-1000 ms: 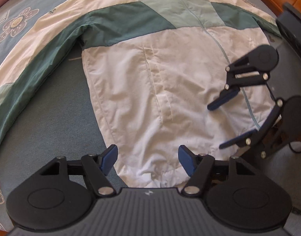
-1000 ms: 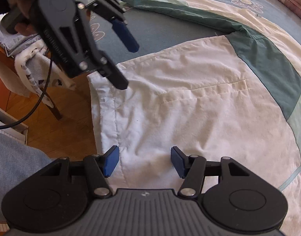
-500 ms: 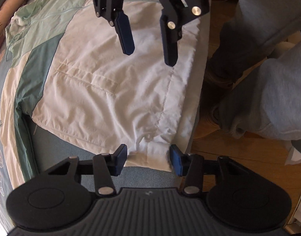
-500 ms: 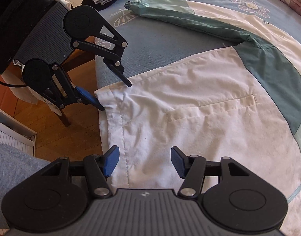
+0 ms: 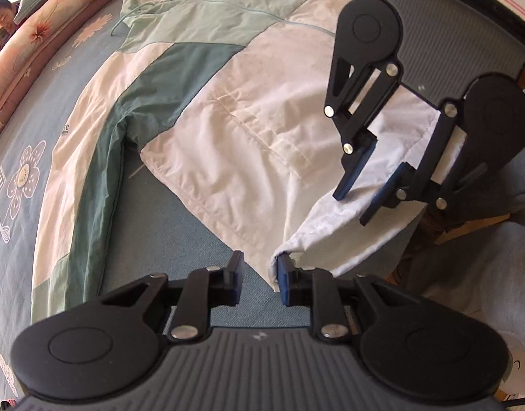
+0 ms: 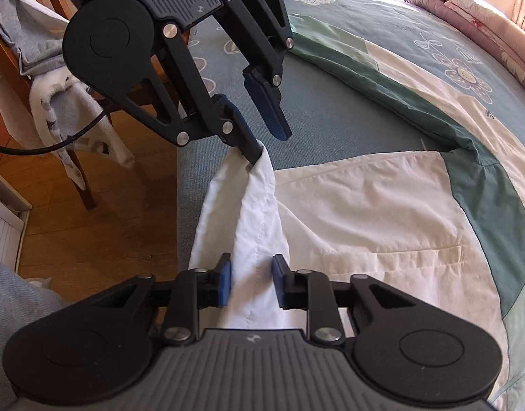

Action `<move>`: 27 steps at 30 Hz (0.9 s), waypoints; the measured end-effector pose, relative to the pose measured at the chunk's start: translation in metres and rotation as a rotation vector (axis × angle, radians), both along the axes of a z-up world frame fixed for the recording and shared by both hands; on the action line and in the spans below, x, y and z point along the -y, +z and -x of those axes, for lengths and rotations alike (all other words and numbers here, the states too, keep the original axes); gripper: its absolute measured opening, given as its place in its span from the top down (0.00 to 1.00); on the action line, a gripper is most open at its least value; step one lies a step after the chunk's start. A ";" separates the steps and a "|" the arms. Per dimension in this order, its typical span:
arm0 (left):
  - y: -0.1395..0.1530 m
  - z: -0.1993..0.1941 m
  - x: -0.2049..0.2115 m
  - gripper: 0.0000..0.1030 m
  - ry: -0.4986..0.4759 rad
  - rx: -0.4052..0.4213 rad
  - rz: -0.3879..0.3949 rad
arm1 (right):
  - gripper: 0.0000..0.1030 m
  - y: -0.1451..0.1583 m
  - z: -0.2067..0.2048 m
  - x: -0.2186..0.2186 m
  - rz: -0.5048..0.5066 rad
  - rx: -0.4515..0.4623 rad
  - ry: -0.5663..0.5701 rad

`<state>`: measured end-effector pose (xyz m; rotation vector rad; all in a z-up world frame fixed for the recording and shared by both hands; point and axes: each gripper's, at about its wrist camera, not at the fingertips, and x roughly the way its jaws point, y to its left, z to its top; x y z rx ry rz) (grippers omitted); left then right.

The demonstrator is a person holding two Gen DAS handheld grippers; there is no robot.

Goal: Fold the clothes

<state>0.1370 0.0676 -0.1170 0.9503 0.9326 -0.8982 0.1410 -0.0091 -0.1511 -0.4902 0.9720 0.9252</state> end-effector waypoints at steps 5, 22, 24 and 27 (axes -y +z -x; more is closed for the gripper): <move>-0.009 0.020 0.009 0.74 -0.167 0.023 -0.031 | 0.94 0.004 -0.012 0.008 -0.039 -0.099 -0.063; -0.042 0.028 0.008 0.94 -0.332 -0.202 -0.134 | 1.00 -0.029 -0.026 -0.014 -0.180 -0.513 -0.135; -0.046 0.024 0.008 0.94 -0.312 -0.216 -0.130 | 1.00 -0.030 -0.020 -0.020 -0.191 -0.532 -0.118; -0.045 0.017 0.006 0.90 -0.268 -0.233 -0.120 | 0.93 -0.020 -0.024 -0.006 -0.229 -0.510 -0.159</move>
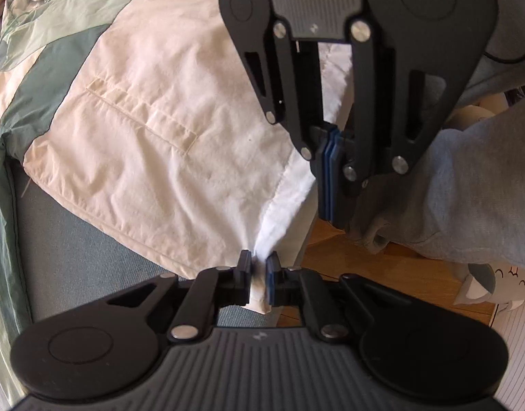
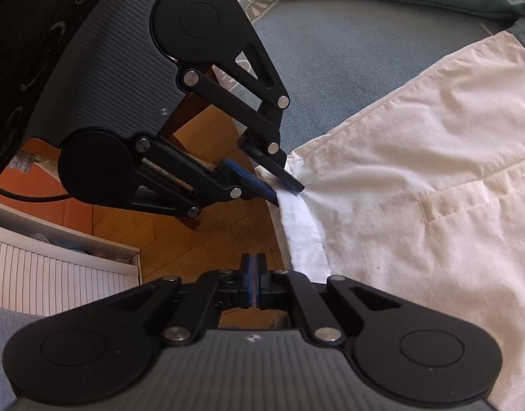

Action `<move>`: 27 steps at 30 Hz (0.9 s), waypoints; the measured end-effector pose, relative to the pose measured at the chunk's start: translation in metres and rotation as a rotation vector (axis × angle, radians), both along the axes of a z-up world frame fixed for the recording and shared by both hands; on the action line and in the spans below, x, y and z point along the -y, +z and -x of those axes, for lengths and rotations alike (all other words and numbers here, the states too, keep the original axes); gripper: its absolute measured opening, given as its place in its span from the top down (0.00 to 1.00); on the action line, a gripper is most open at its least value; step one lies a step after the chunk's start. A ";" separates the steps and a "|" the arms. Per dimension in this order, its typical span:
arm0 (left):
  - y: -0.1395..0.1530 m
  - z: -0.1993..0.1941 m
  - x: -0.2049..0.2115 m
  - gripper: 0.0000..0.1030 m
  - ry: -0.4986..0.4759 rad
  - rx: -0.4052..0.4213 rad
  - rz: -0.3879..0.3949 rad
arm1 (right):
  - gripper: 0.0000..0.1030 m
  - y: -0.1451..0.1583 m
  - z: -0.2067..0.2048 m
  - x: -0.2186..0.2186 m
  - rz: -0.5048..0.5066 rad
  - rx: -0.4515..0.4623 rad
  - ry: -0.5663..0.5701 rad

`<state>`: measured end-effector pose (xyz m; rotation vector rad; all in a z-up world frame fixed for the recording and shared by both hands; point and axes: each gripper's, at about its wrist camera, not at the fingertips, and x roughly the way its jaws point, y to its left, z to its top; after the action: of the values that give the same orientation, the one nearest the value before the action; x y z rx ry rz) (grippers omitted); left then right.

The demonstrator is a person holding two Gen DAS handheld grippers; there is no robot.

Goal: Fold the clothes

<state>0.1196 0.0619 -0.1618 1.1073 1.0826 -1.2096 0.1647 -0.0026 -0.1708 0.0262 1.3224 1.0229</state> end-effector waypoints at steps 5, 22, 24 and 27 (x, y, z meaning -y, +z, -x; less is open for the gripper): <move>0.019 -0.010 -0.011 0.88 0.111 -0.028 -0.023 | 0.84 0.023 -0.028 0.053 -0.021 0.056 -0.213; 0.010 -0.094 0.072 0.85 0.230 0.069 0.307 | 0.78 0.003 -0.049 0.168 0.345 0.356 -0.424; -0.004 -0.086 0.070 0.85 0.217 0.024 0.270 | 0.78 0.000 -0.029 0.154 0.328 0.325 -0.370; -0.010 -0.069 0.056 0.68 0.190 -0.019 0.252 | 0.73 -0.002 0.008 0.122 0.291 0.296 -0.267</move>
<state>0.1886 0.0061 -0.1714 0.7840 0.9947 -1.1704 0.1567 -0.1246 -0.1731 -0.1598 1.1478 0.5767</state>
